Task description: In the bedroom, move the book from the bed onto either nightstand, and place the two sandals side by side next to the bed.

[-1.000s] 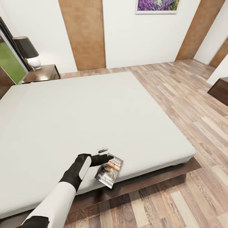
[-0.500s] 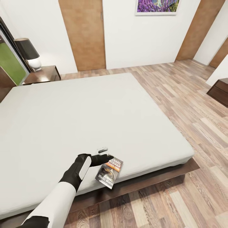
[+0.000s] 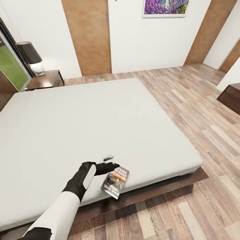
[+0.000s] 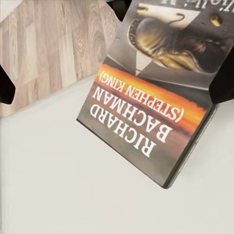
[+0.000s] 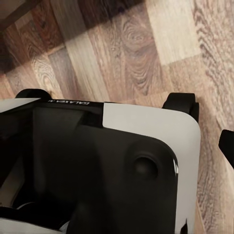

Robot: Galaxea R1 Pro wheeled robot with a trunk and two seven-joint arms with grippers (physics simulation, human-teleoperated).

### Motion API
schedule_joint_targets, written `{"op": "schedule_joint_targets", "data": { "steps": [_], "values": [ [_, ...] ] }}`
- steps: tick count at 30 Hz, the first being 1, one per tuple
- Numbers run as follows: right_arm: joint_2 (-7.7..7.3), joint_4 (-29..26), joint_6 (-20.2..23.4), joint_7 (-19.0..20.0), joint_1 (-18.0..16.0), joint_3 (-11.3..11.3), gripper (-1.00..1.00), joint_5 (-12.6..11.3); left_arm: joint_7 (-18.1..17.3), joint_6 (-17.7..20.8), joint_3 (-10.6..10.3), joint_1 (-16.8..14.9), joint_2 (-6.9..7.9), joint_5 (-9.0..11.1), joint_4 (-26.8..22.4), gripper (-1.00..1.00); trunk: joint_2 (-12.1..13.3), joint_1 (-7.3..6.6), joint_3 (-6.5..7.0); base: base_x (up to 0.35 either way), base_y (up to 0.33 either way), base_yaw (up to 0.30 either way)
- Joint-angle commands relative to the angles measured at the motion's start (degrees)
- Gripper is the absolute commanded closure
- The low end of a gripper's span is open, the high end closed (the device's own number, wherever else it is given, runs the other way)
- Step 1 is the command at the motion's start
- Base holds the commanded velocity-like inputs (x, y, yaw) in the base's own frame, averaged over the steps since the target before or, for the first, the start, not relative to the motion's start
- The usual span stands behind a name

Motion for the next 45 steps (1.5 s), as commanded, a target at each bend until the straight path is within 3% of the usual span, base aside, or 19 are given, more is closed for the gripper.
{"op": "schedule_joint_targets", "data": {
  "steps": [1,45],
  "values": [
    [-0.01,0.2,-0.2,0.2,-0.1,-0.2,-1.0,-0.1,-0.1,0.3,0.0,0.0,0.0,0.0,-0.1,-1.0,0.4,-0.23,0.15,0.0,0.0,0.0],
    [-0.05,0.2,-0.2,0.4,-0.1,-0.2,-1.0,-0.1,-0.1,0.3,0.0,0.0,0.0,0.0,-0.1,-1.0,18.0,-9.89,8.05,0.0,0.0,0.0]
  ]
}}
